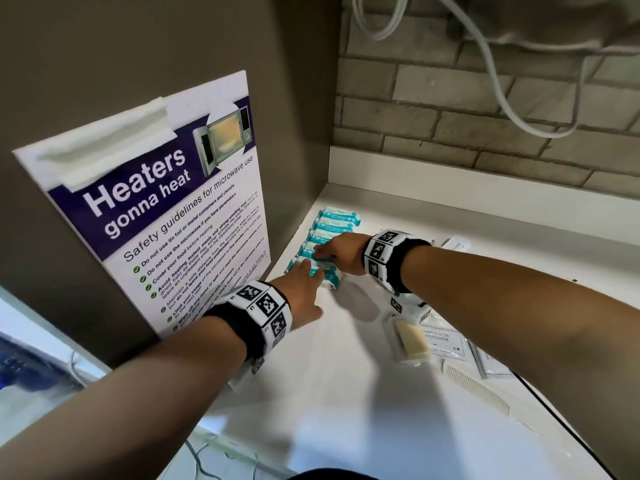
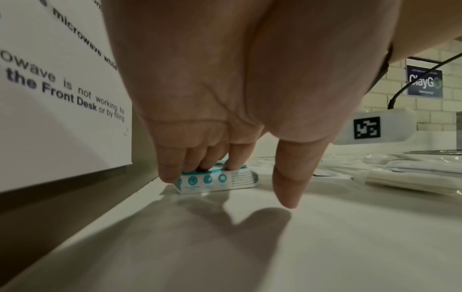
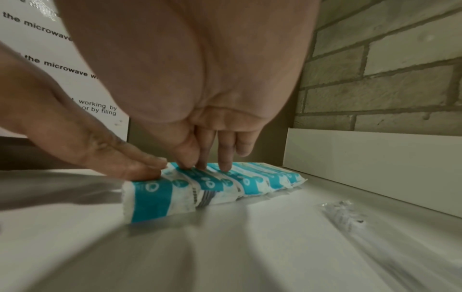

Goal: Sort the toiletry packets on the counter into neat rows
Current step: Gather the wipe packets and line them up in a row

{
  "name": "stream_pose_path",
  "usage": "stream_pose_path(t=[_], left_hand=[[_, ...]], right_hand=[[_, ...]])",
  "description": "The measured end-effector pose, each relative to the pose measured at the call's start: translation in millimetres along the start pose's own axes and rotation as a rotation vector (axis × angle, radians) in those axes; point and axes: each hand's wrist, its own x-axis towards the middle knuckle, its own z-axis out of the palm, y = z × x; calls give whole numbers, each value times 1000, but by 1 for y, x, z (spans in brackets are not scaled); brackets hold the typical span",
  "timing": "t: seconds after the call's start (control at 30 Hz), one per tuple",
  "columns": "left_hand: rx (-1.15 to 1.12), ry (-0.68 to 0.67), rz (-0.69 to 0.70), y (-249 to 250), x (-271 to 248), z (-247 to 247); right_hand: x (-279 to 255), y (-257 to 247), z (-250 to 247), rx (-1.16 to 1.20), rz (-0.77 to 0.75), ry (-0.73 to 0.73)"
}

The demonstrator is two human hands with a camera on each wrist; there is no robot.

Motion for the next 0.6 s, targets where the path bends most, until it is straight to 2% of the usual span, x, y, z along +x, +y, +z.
stream_pose_path(t=[0.27, 0.43, 0.6], left_hand=[[-20, 31, 15, -3, 0, -5], [-53, 111, 21, -3, 6, -7], [-53, 110, 0, -5, 13, -17]], right_hand=[[-3, -6, -5, 22, 0, -13], [-5, -7, -3, 108, 44, 0], [-17, -12, -6, 210, 46, 15]])
